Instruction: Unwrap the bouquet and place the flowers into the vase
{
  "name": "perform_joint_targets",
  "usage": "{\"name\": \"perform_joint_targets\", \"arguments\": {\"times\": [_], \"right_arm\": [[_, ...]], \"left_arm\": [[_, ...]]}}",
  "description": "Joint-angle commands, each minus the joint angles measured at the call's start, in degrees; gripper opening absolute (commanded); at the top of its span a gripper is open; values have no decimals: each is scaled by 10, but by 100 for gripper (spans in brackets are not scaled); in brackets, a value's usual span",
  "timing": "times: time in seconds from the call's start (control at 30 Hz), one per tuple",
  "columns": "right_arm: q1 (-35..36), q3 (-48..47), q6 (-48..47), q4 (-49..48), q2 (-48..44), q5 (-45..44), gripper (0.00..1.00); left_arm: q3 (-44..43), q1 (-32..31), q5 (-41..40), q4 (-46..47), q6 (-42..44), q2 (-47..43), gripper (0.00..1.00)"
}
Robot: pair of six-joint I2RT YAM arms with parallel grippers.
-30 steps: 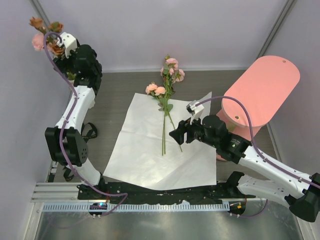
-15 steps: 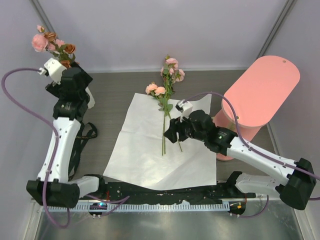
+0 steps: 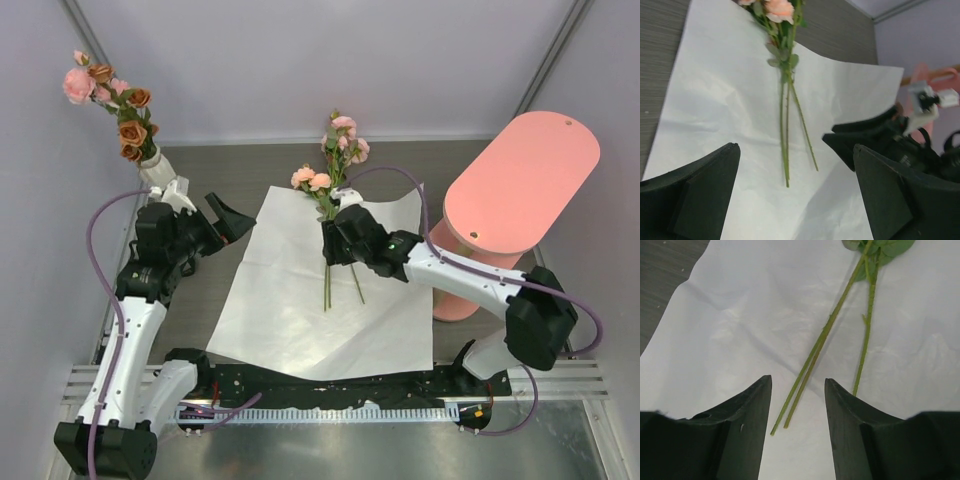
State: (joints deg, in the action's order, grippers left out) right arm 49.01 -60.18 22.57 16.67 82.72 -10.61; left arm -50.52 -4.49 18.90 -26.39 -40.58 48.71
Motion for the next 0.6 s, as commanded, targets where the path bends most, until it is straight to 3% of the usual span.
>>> {"name": "perform_joint_targets", "arguments": {"times": [0.0,0.13,0.27,0.57], "right_arm": [[2,-55,84,-6,52,-105,52],[1,-108,132,7,129,-148,52],[1,-131,150,-10,187,-186,36],[-10,-151,181,-25,277,-233,29]], "left_arm": [[21,0,181,69,-14,-5,100],[47,-3,214,71,-19,9,100],[65,-8,231,74,-20,0,100],[85,-10,256,51,-5,-35,100]]}}
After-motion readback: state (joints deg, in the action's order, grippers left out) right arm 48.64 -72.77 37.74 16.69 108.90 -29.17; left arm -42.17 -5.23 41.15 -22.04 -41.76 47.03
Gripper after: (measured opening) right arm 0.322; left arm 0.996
